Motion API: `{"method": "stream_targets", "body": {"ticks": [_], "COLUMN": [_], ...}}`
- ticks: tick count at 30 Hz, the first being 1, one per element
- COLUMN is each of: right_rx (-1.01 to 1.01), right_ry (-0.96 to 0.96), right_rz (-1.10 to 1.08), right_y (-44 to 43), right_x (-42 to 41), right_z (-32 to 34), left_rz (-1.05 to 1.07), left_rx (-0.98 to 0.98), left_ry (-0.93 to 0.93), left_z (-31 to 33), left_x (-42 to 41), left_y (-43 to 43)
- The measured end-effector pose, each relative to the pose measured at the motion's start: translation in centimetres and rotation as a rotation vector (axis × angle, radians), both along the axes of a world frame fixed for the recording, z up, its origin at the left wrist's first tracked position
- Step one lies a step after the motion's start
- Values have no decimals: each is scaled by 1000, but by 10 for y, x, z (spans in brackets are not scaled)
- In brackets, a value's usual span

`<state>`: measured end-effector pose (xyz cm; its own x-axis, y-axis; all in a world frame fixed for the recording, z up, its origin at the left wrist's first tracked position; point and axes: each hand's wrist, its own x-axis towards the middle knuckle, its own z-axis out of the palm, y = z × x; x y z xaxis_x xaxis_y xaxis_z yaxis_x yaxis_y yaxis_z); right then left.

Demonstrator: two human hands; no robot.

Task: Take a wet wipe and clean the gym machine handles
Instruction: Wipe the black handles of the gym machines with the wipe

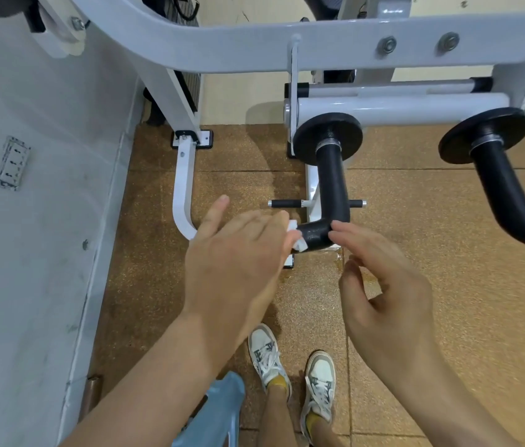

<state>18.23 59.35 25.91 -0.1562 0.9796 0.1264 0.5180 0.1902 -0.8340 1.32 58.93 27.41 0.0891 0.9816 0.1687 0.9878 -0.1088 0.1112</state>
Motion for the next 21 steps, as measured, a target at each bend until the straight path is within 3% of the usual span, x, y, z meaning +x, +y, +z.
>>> {"method": "stream_targets", "body": {"ticks": [5, 9, 13, 18, 21], "right_rx": [-7, -20, -89, -165, -148], "right_ry": [15, 60, 172, 191, 173], "right_rz": [-35, -59, -89, -111, -44], "right_y": [-2, 1, 2, 8, 8], "right_x": [-3, -3, -1, 10, 7], "right_z": [-1, -1, 2, 3, 8], "left_rz": [-168, 18, -164, -47, -88], "left_rx": [40, 35, 55, 109, 191], "left_ry": [0, -16, -1, -62, -81], "left_z": [-12, -5, -12, -17, -21], "left_x": [9, 13, 40, 29, 48], "left_y": [-5, -4, -3, -5, -1]}}
